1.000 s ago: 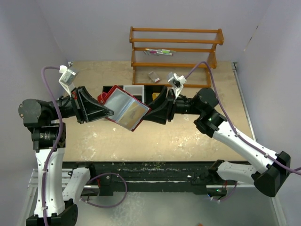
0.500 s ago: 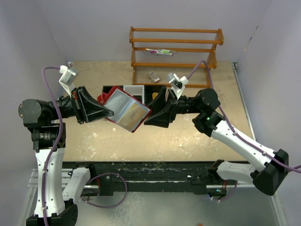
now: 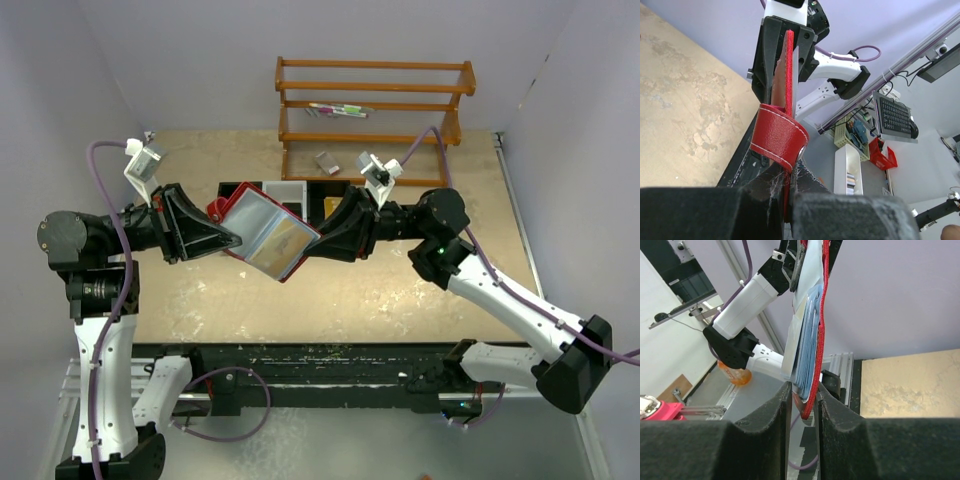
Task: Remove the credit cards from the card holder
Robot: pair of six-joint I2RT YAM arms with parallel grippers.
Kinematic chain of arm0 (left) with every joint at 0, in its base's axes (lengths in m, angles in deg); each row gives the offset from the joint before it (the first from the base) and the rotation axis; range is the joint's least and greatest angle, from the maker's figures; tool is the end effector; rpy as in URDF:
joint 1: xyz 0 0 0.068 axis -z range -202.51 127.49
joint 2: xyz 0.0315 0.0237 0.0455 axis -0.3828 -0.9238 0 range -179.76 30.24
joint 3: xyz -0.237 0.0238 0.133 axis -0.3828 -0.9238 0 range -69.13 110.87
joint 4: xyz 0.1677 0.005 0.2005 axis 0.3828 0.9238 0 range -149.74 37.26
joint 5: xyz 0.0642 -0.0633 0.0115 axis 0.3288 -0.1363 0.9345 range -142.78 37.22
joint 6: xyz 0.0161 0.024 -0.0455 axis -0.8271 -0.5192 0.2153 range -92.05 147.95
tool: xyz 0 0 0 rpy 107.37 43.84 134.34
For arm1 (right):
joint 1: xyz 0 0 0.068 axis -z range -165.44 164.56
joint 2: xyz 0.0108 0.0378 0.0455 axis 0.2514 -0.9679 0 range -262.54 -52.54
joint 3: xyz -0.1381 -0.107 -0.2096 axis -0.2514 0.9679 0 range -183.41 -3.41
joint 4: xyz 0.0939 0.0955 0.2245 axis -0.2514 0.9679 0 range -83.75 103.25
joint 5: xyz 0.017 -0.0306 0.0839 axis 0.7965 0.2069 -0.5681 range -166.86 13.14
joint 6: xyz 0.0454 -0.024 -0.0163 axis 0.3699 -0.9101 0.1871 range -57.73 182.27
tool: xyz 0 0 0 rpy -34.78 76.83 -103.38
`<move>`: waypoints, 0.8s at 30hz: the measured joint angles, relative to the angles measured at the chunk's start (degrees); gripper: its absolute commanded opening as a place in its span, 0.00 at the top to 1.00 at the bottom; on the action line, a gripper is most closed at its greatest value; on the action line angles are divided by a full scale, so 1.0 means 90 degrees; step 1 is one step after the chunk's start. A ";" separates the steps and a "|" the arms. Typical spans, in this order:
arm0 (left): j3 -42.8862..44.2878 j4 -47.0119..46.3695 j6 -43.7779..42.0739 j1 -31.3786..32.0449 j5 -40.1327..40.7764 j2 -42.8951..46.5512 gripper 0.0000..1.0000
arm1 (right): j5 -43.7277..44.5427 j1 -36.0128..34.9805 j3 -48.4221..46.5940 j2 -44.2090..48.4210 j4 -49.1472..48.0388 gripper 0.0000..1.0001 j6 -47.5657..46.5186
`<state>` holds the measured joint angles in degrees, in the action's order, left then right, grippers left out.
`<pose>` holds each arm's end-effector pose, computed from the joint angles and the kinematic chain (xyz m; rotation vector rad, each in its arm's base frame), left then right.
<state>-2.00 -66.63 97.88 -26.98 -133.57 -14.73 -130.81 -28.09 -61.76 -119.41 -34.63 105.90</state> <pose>0.1096 -0.0265 0.4868 0.5412 1.6523 -1.6165 0.1626 0.1889 0.4302 -0.9868 1.0852 1.7380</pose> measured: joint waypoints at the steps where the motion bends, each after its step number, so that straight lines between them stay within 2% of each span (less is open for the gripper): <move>1: 0.0005 0.0000 0.0000 0.0000 0.0000 0.0000 1.00 | 0.0002 0.0000 0.0000 -0.0002 -0.0005 0.70 0.0024; 4: 0.0005 -0.0002 0.0000 0.0000 0.0000 0.0000 1.00 | 0.0015 0.0000 -0.0002 -0.0002 -0.0015 0.64 0.0075; 8: 0.0005 -0.0002 -0.0002 0.0000 0.0000 0.0000 1.00 | 0.0090 0.0000 -0.0002 -0.0010 0.0015 0.49 0.0121; 12: 0.0005 0.0022 -0.0024 0.0000 0.0000 0.0000 1.00 | 0.0228 0.0000 -0.0002 -0.0041 0.0078 0.46 0.0143; 14: 0.0005 0.0044 -0.0053 0.0000 -0.0002 0.0000 1.00 | 0.0270 0.0000 -0.0002 -0.0066 0.0083 0.46 0.0163; 20: 0.0005 0.0063 -0.0058 0.0000 -0.0002 0.0000 1.00 | 0.0396 0.0000 -0.0002 -0.0075 0.0070 0.58 0.0206; 24: 0.0005 0.0063 -0.0058 0.0000 -0.0002 -0.0002 1.00 | 0.0393 0.0000 0.0010 -0.0061 0.0068 0.61 0.0151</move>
<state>-1.95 -66.06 97.36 -26.98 -133.59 -14.75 -127.27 -28.09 -61.67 -119.96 -34.02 107.26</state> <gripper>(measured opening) 0.020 0.411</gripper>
